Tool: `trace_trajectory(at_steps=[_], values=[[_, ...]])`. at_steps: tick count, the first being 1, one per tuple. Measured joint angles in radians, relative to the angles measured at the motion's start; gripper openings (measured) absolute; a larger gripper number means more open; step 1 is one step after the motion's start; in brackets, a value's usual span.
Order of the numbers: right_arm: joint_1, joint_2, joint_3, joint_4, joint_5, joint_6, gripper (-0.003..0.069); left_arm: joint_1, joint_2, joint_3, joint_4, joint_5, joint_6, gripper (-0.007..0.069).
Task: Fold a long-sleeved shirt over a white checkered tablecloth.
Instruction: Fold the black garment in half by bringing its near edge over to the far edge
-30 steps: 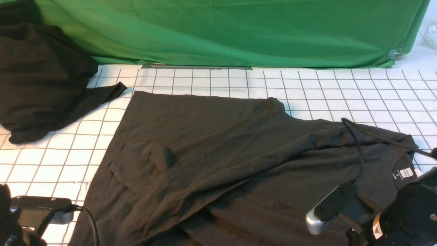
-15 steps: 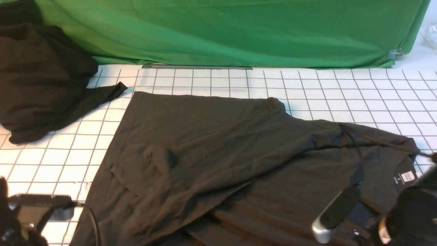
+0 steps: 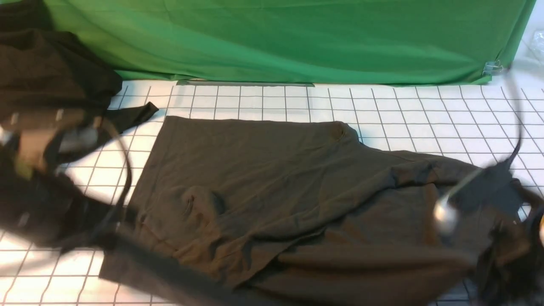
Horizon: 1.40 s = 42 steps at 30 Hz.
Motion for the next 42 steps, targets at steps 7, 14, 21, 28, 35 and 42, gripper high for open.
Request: trace_trajectory(at_steps=[7, 14, 21, 28, 35, 42], values=[[-0.176, 0.177, -0.196, 0.034, 0.033, -0.133, 0.0028, 0.089, 0.279, -0.291, -0.009, -0.083, 0.003, 0.0021], [-0.235, 0.417, -0.453, 0.053, 0.052, -0.199, 0.0027, 0.182, 0.579, -0.653, -0.078, -0.088, 0.036, 0.0021], [-0.242, 0.684, -0.802, 0.053, 0.123, -0.263, 0.0027, 0.219, 0.881, -0.980, -0.087, -0.046, 0.036, 0.0021], [-0.242, 0.863, -0.988, 0.053, 0.102, -0.278, 0.0031, 0.240, 1.085, -1.170, -0.084, -0.024, 0.007, 0.0021], [-0.243, 0.929, -1.005, 0.053, -0.028, -0.261, 0.0144, 0.242, 1.138, -1.196, -0.083, -0.098, 0.006, 0.0055], [-0.243, 0.926, -1.009, 0.046, -0.072, -0.154, 0.0366, 0.242, 1.145, -1.198, -0.043, -0.157, 0.006, 0.0269]])
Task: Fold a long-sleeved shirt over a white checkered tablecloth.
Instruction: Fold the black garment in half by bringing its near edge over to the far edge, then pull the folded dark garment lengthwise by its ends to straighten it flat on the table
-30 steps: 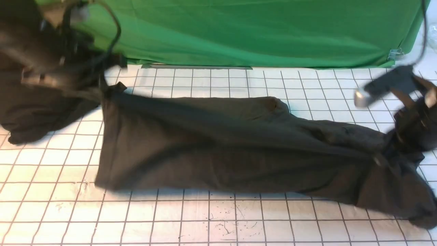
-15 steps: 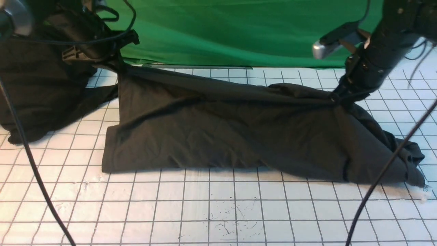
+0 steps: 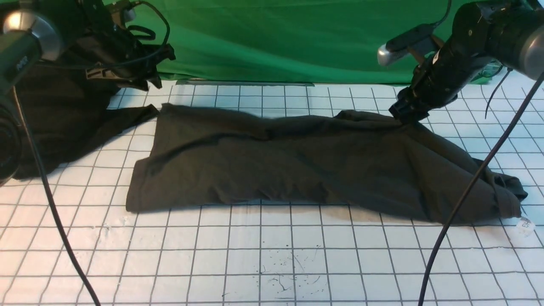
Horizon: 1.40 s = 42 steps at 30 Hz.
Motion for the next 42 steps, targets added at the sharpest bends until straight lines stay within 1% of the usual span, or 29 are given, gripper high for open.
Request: trace_trajectory(at_steps=[1, 2, 3, 5, 7, 8, 9, 10, 11, 12, 13, 14, 16, 17, 19, 20, 22, 23, 24, 25, 26, 27, 30, 33, 36, 39, 40, 41, 42], values=[[0.000, -0.008, 0.000, 0.000, 0.013, 0.016, 0.0388, 0.001, -0.004, -0.001, 0.016, 0.002, 0.000, 0.0306], [0.000, -0.039, 0.000, 0.000, 0.063, 0.064, 0.0427, 0.001, -0.013, -0.015, 0.059, 0.023, -0.006, 0.0401], [0.000, -0.046, 0.000, 0.000, 0.068, 0.068, 0.0431, 0.001, -0.014, -0.017, 0.063, 0.026, -0.007, 0.0401], [0.000, -0.101, 0.000, 0.000, 0.125, 0.092, 0.0440, 0.003, -0.035, -0.044, 0.070, 0.065, -0.008, 0.0469], [0.000, -0.144, 0.000, -0.011, 0.177, 0.103, 0.0428, 0.005, -0.058, -0.070, 0.036, 0.111, 0.016, 0.0481], [-0.002, -0.169, 0.000, -0.028, 0.214, 0.114, 0.0402, 0.005, -0.072, -0.084, -0.001, 0.147, 0.044, 0.0465], [-0.011, -0.197, 0.000, -0.052, 0.268, 0.127, 0.0347, 0.000, -0.094, -0.096, -0.065, 0.202, 0.088, 0.0415], [-0.015, -0.200, 0.000, -0.056, 0.276, 0.132, 0.0324, -0.001, -0.097, -0.098, -0.073, 0.210, 0.096, 0.0403], [-0.022, -0.211, 0.000, -0.070, 0.302, 0.141, 0.0286, -0.008, -0.108, -0.102, -0.102, 0.245, 0.131, 0.0349], [-0.059, -0.228, 0.007, -0.080, 0.333, 0.167, 0.0158, -0.034, -0.124, -0.107, -0.126, 0.315, 0.202, 0.0188], [-0.059, -0.229, 0.007, -0.080, 0.333, 0.170, 0.0144, -0.042, -0.126, -0.107, -0.126, 0.328, 0.209, 0.0171], [-0.103, -0.239, 0.033, -0.077, 0.340, 0.188, 0.0070, -0.078, -0.129, -0.103, -0.124, 0.359, 0.244, 0.0081], [-0.175, -0.242, 0.089, -0.046, 0.349, 0.223, 0.0024, -0.149, -0.129, -0.060, -0.115, 0.372, 0.284, 0.0018], [-0.181, -0.242, 0.095, -0.043, 0.349, 0.223, 0.0024, -0.155, -0.129, -0.055, -0.115, 0.372, 0.286, 0.0015], [-0.240, -0.242, 0.161, 0.006, 0.352, 0.242, 0.0047, -0.225, -0.129, 0.020, -0.113, 0.378, 0.309, 0.0001], [-0.255, -0.240, 0.186, 0.028, 0.352, 0.243, 0.0078, -0.251, -0.129, 0.056, -0.109, 0.380, 0.314, -0.0001], [-0.268, -0.234, 0.219, 0.050, 0.346, 0.244, 0.0174, -0.289, -0.129, 0.122, -0.089, 0.377, 0.317, -0.0005], [-0.268, -0.232, 0.219, 0.050, 0.345, 0.244, 0.0185, -0.296, -0.129, 0.129, -0.086, 0.373, 0.318, -0.0005], [-0.268, -0.220, 0.228, 0.061, 0.330, 0.243, 0.0272, -0.318, -0.129, 0.192, -0.060, 0.348, 0.320, -0.0006], [-0.268, -0.211, 0.229, 0.069, 0.319, 0.243, 0.0317, -0.325, -0.129, 0.218, -0.052, 0.335, 0.320, -0.0006], [-0.268, -0.209, 0.229, 0.070, 0.319, 0.243, 0.0325, -0.328, -0.129, 0.230, -0.047, 0.328, 0.320, -0.0006], [-0.265, -0.195, 0.229, 0.083, 0.299, 0.243, 0.0370, -0.333, -0.129, 0.275, -0.039, 0.300, 0.320, -0.0006], [-0.258, -0.169, 0.229, 0.092, 0.273, 0.243, 0.0392, -0.333, -0.128, 0.348, -0.031, 0.249, 0.319, -0.0006], [-0.257, -0.144, 0.229, 0.095, 0.268, 0.243, 0.0386, -0.331, -0.125, 0.382, -0.023, 0.224, 0.316, -0.0006], [-0.257, -0.105, 0.229, 0.093, 0.279, 0.238, 0.0332, -0.331, -0.130, 0.404, -0.018, 0.200, 0.314, -0.0006], [-0.257, -0.080, 0.230, 0.079, 0.293, 0.199, 0.0100, -0.331, -0.132, 0.410, -0.017, 0.194, 0.314, -0.0006], [-0.257, -0.080, 0.230, 0.078, 0.293, 0.198, 0.0100, -0.331, -0.132, 0.410, -0.017, 0.194, 0.314, -0.0006], [-0.257, -0.084, 0.230, 0.062, 0.286, 0.196, 0.0050, -0.331, -0.132, 0.410, -0.018, 0.194, 0.311, -0.0006], [-0.257, -0.086, 0.230, 0.057, 0.284, 0.195, 0.0041, -0.331, -0.132, 0.410, -0.019, 0.194, 0.311, -0.0006]])
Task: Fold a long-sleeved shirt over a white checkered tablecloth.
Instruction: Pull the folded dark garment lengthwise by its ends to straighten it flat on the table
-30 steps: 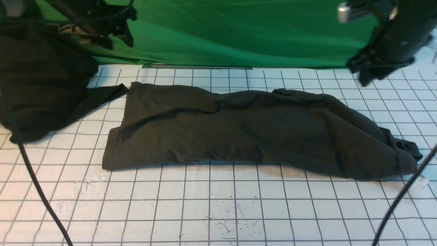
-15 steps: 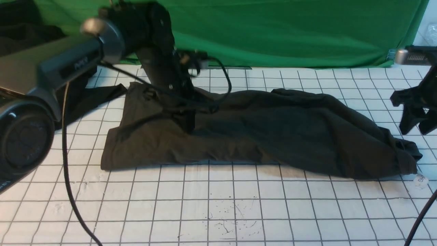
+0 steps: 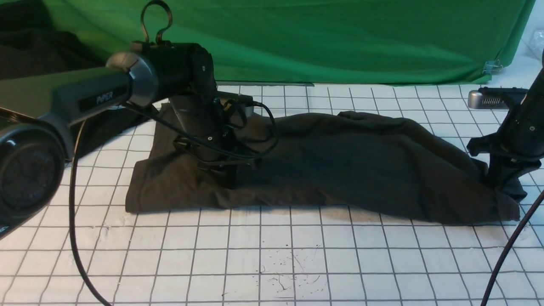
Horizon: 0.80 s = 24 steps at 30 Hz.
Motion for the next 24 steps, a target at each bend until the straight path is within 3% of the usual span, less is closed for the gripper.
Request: trace_trajectory(at_steps=[8, 18, 20, 24], values=[[-0.085, -0.012, -0.052, -0.067, 0.008, -0.028, 0.0029, 0.000, 0.000, 0.000, -0.001, 0.000, 0.000, -0.0006], [-0.143, 0.023, -0.052, -0.067, -0.121, -0.069, 0.0036, 0.000, 0.000, 0.000, -0.001, 0.000, 0.000, -0.0006], [-0.143, 0.030, -0.052, -0.070, -0.148, -0.074, 0.0059, 0.000, 0.000, 0.000, -0.002, 0.000, 0.000, -0.0006], [-0.146, 0.029, -0.068, -0.096, -0.208, -0.074, 0.0304, 0.000, 0.000, 0.000, -0.003, 0.000, 0.002, -0.0006]])
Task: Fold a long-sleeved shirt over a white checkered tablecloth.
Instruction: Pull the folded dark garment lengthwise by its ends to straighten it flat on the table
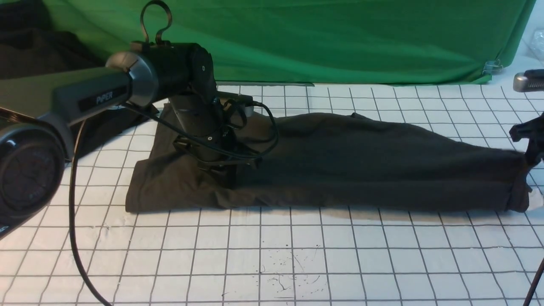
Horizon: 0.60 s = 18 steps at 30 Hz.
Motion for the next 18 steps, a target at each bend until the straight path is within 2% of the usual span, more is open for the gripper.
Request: trace_trajectory(at_steps=[1, 2, 3, 5, 6, 8, 13, 14, 15, 18], values=[[0.000, 0.000, -0.003, -0.002, 0.000, 0.005, 0.0330, 0.000, 0.000, 0.000, 0.000, 0.000, 0.000, -0.0006], [-0.003, -0.011, -0.032, -0.010, 0.025, 0.041, 0.0420, 0.000, 0.000, 0.000, 0.000, 0.000, 0.000, -0.0006], [-0.003, -0.022, -0.054, -0.011, 0.059, 0.084, 0.0459, 0.000, -0.001, 0.000, 0.000, 0.000, 0.000, -0.0006], [-0.003, -0.037, -0.074, -0.011, 0.105, 0.114, 0.0483, 0.000, -0.002, 0.000, 0.000, 0.000, 0.000, -0.0005], [0.000, -0.078, -0.091, -0.004, 0.201, 0.139, 0.0498, 0.000, -0.005, 0.001, 0.000, -0.001, 0.000, -0.0005], [0.011, -0.130, -0.070, 0.000, 0.240, 0.139, 0.0481, 0.000, -0.011, 0.005, 0.000, -0.006, -0.002, -0.0004], [0.060, -0.250, 0.133, 0.005, 0.254, 0.155, 0.0328, 0.000, -0.051, 0.012, -0.027, -0.007, -0.014, -0.0004], [0.063, -0.250, 0.144, 0.007, 0.251, 0.155, 0.0323, 0.000, -0.053, 0.012, -0.029, -0.007, -0.016, -0.0004], [0.079, -0.259, 0.225, 0.024, 0.210, 0.164, 0.0293, -0.004, -0.074, 0.012, -0.054, -0.014, -0.022, -0.0004], [0.086, -0.249, 0.300, 0.077, 0.115, 0.174, 0.0274, -0.024, -0.083, 0.012, -0.067, -0.044, -0.023, -0.0004]])
